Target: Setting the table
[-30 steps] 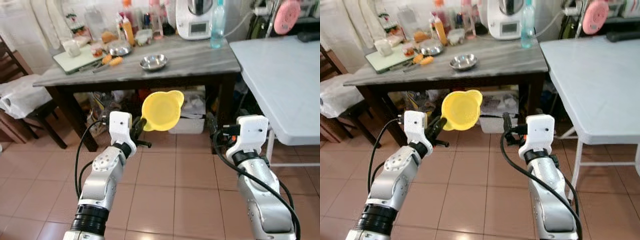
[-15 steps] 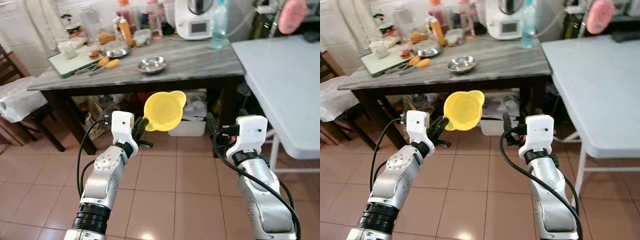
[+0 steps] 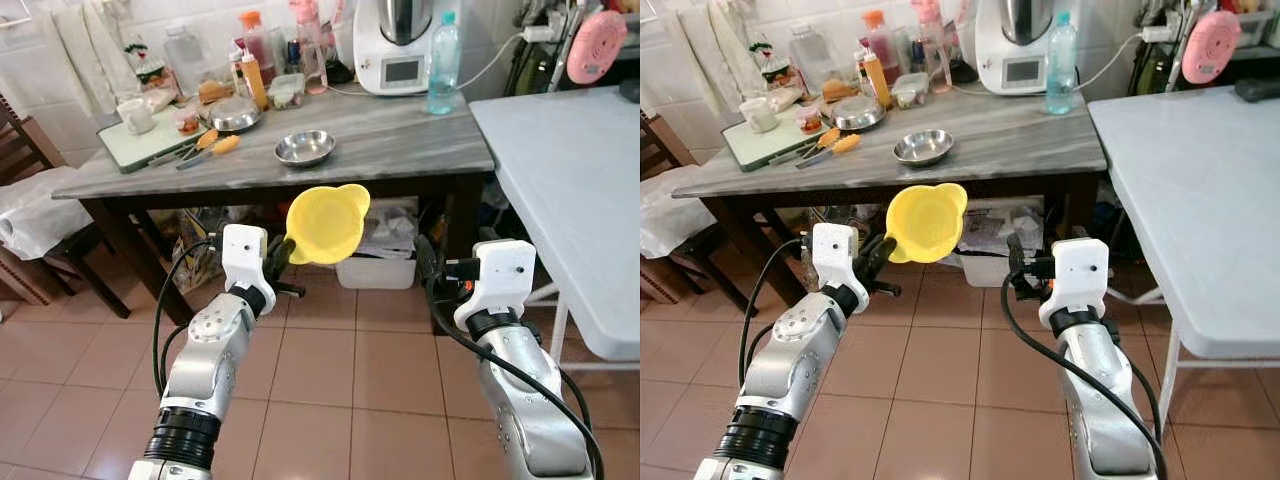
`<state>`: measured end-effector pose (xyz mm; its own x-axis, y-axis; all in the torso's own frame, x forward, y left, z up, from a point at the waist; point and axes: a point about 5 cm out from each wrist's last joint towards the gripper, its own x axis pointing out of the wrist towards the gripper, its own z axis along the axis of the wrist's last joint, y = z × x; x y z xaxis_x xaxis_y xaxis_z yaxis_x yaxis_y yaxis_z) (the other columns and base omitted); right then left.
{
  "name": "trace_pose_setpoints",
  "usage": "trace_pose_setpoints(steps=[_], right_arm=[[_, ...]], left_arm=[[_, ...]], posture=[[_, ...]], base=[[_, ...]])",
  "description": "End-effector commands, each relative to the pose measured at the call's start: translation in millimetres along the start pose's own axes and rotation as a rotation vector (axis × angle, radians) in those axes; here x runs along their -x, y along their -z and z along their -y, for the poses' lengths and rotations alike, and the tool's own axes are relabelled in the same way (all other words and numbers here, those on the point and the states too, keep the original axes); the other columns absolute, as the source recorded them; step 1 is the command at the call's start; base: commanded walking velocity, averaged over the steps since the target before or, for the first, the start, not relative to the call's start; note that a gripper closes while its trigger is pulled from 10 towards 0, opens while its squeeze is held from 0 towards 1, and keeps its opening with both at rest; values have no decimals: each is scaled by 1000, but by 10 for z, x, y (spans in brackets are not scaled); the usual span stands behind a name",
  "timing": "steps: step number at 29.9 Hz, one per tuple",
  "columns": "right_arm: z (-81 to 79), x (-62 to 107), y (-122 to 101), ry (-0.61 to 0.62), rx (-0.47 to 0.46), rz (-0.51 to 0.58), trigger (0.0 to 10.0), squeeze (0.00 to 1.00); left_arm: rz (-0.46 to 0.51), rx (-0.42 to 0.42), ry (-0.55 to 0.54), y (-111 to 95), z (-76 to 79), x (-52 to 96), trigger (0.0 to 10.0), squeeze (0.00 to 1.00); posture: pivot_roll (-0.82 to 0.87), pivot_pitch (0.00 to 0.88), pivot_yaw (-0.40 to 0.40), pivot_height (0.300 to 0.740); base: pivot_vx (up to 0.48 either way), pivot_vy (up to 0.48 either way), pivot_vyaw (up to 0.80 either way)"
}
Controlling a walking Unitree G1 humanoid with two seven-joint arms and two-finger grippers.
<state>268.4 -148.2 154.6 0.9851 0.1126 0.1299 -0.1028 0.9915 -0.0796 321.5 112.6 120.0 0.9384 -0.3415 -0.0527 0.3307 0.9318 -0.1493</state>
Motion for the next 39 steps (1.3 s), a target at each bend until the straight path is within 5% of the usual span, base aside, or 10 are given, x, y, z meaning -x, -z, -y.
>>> trace_pose_setpoints(steps=[1, 25, 39], right_arm=[[-59, -12, -55, -14, -6, 22, 10000, 0], [-38, -28, -67, -5, -20, 17, 10000, 0], [-43, -27, -82, -11, -16, 24, 10000, 0]], left_arm=[[10, -14, -33, -41, -80, 1, 10000, 0], [16, 3, -33, -40, -43, -16, 10000, 0], [41, 1, -56, -114, -103, -43, 10000, 0]], posture=[[-67, 0, 140, 740], [-69, 0, 130, 740], [-71, 0, 129, 740]], base=[[428, 0, 625], [428, 0, 185], [428, 0, -343]])
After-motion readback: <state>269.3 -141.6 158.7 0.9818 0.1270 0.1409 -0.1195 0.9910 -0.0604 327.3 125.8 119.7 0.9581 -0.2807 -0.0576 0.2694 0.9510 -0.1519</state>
